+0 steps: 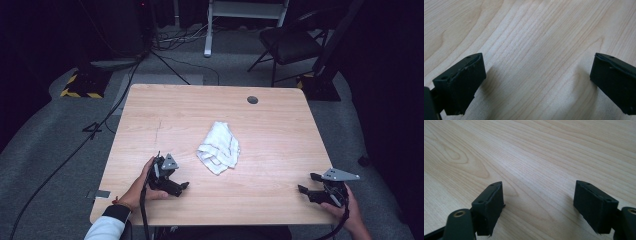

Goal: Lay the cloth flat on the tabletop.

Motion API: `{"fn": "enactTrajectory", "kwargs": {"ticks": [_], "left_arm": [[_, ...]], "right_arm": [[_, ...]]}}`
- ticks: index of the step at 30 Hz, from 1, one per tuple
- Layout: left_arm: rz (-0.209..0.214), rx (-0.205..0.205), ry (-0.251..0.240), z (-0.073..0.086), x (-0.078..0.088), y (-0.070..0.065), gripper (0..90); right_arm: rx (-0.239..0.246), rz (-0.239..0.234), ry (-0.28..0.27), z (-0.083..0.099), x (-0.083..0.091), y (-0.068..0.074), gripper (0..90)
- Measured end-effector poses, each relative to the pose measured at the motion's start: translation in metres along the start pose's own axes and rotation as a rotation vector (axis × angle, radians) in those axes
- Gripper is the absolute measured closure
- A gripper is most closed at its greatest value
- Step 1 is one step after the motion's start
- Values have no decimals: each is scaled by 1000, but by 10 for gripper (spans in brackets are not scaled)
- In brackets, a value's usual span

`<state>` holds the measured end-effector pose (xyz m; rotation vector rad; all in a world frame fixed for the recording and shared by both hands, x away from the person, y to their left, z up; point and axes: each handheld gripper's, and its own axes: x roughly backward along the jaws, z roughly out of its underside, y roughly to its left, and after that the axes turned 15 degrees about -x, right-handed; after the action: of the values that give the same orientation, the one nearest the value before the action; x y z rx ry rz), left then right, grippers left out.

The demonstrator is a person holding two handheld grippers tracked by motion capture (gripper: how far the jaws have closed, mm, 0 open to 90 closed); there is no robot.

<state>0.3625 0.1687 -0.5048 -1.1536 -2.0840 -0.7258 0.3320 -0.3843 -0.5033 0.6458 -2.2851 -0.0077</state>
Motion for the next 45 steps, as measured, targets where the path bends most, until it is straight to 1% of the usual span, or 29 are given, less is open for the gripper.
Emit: {"fn": "enactTrajectory", "kwargs": {"ticks": [7, 11, 12, 13, 15, 17, 18, 20, 22, 24, 25, 26, 27, 28, 29, 30, 31, 32, 33, 34, 35, 37, 38, 39, 40, 41, 42, 43, 45], "left_arm": [[-3, 3, 2, 1, 1, -1, 4], [-3, 5, 1, 1, 1, -1, 5], [-3, 4, 1, 1, 1, -1, 6], [-1, -1, 1, 0, 1, -1, 17], [7, -4, -1, -1, 1, -1, 28], [8, -9, -7, -3, 1, -2, 85], [13, -17, -9, -4, 1, -3, 85], [19, -22, -21, -6, 0, -3, 136], [28, -26, -20, -11, -3, -4, 153], [48, -41, -22, -17, -7, -6, 162], [58, -50, -23, -20, -9, -7, 168], [73, -56, -28, -23, -11, -8, 176], [92, -65, -32, -30, -15, -10, 182], [98, -75, -33, -33, -17, -11, 182], [98, -75, -33, -33, -17, -11, 183], [96, -82, -44, -36, -18, -12, 191], [95, -96, -53, -40, -20, -13, 209], [98, -121, -67, -46, -23, -17, 223], [98, -121, -67, -46, -23, -17, 228], [102, -132, -73, -50, -25, -20, 236], [112, -137, -81, -54, -27, -22, 236], [123, -150, -106, -63, -31, -26, 254], [124, -148, -115, -67, -33, -27, 256], [127, -155, -127, -72, -36, -28, 278], [135, -159, -135, -76, -38, -29, 284], [132, -167, -141, -79, -41, -30, 284], [128, -179, -144, -82, -43, -31, 294], [134, -180, -150, -85, -46, -33, 313], [149, -204, -138, -90, -52, -35, 336]], "right_arm": [[3, 3, 0, 0, 0, 0, 241], [17, -5, 4, 0, -1, 1, 227], [38, -25, 11, -1, -1, 1, 238], [49, -34, 17, -2, -2, 2, 243], [58, -33, 20, -4, -3, 2, 252], [89, -25, 19, -13, -10, 7, 308], [89, -25, 19, -13, -10, 7, 308], [125, -19, 18, -20, -15, 13, 348], [158, -41, 15, -30, -19, 19, 371], [179, -60, 9, -43, -22, 26, 394], [207, -85, 2, -57, -27, 35, 412], [225, -91, -3, -64, -31, 40, 422], [241, -100, -3, -71, -35, 46, 426], [253, -108, -2, -76, -40, 52, 431], [266, -117, 5, -82, -45, 58, 439], [281, -127, 6, -86, -51, 64, 452], [292, -135, 6, -91, -58, 71, 463], [309, -148, 8, -95, -64, 78, 475], [309, -148, 8, -95, -64, 78, 475], [334, -178, 18, -101, -76, 91, 494], [334, -178, 18, -101, -76, 91, 494], [360, -195, 28, -106, -88, 105, 517], [368, -209, 29, -108, -93, 112, 524], [381, -242, 38, -112, -104, 123, 539], [388, -253, 39, -113, -109, 129, 544], [388, -253, 39, -113, -109, 129, 544], [395, -262, 45, -114, -114, 134, 543], [406, -266, 52, -114, -119, 139, 540], [397, -295, 69, -115, -128, 145, 534]]}}
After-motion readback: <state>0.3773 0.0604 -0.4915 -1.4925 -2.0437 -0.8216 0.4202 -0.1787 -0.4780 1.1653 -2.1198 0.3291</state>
